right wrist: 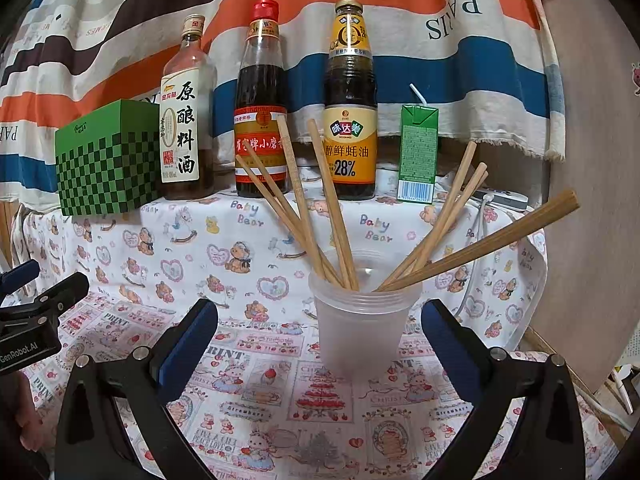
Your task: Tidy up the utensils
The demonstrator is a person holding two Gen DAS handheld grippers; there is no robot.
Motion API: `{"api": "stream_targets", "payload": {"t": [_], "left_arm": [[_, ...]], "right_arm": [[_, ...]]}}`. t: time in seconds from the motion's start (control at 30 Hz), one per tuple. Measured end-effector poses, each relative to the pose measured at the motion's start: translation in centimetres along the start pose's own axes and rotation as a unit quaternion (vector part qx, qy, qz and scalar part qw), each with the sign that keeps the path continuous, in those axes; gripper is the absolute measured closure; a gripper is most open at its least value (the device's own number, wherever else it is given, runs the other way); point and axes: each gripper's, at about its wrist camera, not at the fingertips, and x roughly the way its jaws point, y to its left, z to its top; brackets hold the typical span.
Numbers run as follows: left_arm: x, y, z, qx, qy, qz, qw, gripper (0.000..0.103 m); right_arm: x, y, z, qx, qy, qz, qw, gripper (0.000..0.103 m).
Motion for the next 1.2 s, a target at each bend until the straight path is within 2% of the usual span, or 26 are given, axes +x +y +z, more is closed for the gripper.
{"api": "stream_targets", "payload": {"t": [0.13, 1.2], "left_arm": [[-0.26, 0.29, 0.01, -0.005, -0.007, 0.015, 0.9999, 0.001], [-0.03, -0.04, -0.04, 0.006, 0.0, 0.017, 0.9998, 0.001]], "right_arm": [[-0.01, -0.03, 0.02, 0.0, -0.001, 0.0, 1.0, 0.0], [0.06, 0.03, 0.0, 0.0, 0.0, -0.003, 1.0, 0.0]]}}
